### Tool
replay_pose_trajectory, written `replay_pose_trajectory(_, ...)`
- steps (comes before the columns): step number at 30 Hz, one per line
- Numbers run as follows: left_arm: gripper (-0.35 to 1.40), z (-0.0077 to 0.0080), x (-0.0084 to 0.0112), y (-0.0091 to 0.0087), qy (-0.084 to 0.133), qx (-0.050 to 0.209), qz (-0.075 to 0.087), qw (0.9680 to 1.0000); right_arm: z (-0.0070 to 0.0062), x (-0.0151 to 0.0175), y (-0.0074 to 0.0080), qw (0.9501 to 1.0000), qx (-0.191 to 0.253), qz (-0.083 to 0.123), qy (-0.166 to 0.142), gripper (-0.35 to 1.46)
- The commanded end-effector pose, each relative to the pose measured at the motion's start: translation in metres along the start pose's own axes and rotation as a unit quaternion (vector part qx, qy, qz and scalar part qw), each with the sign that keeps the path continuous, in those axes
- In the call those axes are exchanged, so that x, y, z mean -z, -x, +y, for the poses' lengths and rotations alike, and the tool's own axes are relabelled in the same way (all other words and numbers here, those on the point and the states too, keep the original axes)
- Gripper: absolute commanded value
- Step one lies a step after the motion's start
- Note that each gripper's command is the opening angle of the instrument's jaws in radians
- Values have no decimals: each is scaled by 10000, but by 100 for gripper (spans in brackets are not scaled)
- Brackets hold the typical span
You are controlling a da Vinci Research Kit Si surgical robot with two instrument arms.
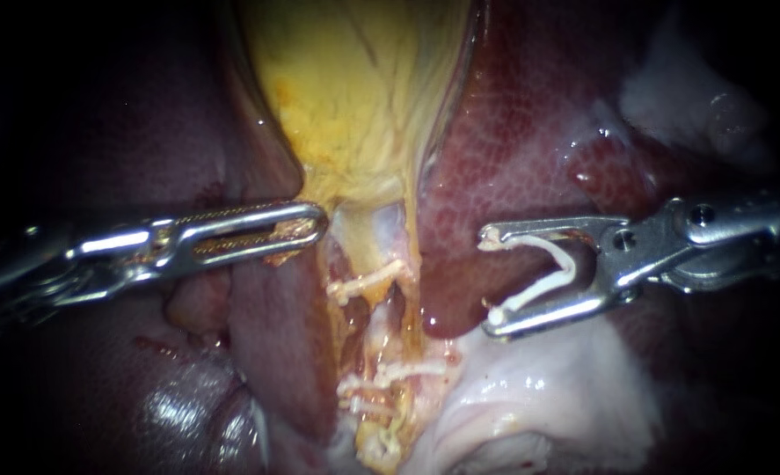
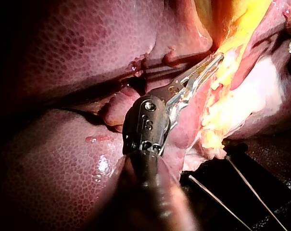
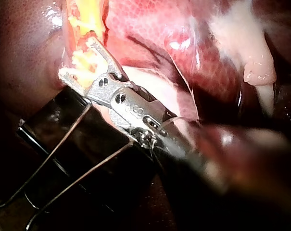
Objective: Clipping second clip right tube
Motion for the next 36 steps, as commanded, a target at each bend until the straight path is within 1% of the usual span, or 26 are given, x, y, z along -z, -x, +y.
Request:
replay_pose_trajectory(1, -35, 0, 0, 0, 0, -3, -1, 10000, 0, 0, 0, 10000, -1, 0, -1, 58)
replay_pose_trajectory(5, -35, -1, 4, 3, -10, 6, 9, 10000, 0, 0, 0, 10000, -1, 0, -1, 58)
replay_pose_trajectory(8, -35, -4, 17, 13, -31, 29, 52, 10000, -1, 0, 0, 10000, -1, 0, -1, 58)
replay_pose_trajectory(13, -35, -10, 44, 33, -48, 87, -63, 9999, -1, 0, 0, 10000, -1, -1, 15, 58)
replay_pose_trajectory(18, -35, -16, 65, 46, -74, 129, -163, 9998, -2, -1, 2, 10000, 9, 0, -26, 58)
replay_pose_trajectory(22, -35, -17, 76, 50, -79, 144, -219, 9996, -4, -6, 5, 10000, 22, 0, -61, 58)
replay_pose_trajectory(25, -35, -18, 81, 50, -68, 145, -223, 9996, -5, -12, 8, 9999, 39, 0, -108, 58)
replay_pose_trajectory(29, -35, -20, 84, 49, -67, 146, -222, 9996, -6, -25, 19, 9999, 46, -3, -124, 58)
replay_pose_trajectory(32, -35, -19, 85, 49, -68, 146, -221, 9996, -1, -35, 30, 9999, -74, 11, -109, 58)
replay_pose_trajectory(33, -35, -19, 85, 49, -69, 145, -221, 9996, 0, -37, 33, 9999, -95, -4, -118, 58)
replay_pose_trajectory(36, -35, -19, 87, 49, -59, 144, -226, 9996, 7, -49, 51, 9996, -247, -125, -110, 58)
